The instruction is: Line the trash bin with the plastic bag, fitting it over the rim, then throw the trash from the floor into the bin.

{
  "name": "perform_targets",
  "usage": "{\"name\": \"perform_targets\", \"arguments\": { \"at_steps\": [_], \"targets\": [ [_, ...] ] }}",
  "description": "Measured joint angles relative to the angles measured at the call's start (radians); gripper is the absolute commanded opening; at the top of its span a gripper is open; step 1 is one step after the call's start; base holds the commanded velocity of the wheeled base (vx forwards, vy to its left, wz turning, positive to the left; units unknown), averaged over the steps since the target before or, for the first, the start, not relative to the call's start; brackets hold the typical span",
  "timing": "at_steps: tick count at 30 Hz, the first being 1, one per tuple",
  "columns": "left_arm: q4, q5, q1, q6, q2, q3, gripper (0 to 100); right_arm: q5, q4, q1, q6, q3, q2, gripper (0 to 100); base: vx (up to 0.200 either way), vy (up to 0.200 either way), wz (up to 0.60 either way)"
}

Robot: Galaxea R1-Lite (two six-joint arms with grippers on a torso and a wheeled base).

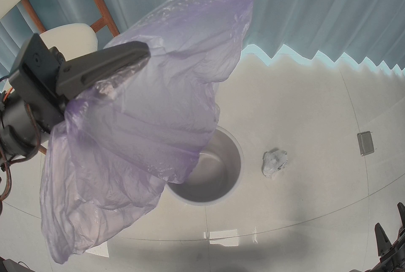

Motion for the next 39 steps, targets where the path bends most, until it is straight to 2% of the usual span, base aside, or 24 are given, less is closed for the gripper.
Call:
{"name": "perform_targets", "arguments": {
  "at_steps": [10,19,32,39],
  "targets": [
    [-0.188,-0.018,-0.011,-0.007,0.109,0.072,0,0.0,0.0,0.0,0.0,0.0,0.0,100,0.0,0.0,0.0],
    [-0.205,-0.021,-0.053,-0.008,0.161,0.12,0,0.0,0.0,-0.001,0.0,0.0,0.0,100,0.0,0.0,0.0],
    [-0.242,-0.021,-0.06,0.004,0.198,0.133,0,0.0,0.0,-0.001,0.0,0.0,0.0,100,0.0,0.0,0.0],
    [-0.431,-0.02,-0.026,0.007,0.249,0.197,0,0.0,0.0,-0.001,0.0,0.0,0.0,100,0.0,0.0,0.0]
  ]
}}
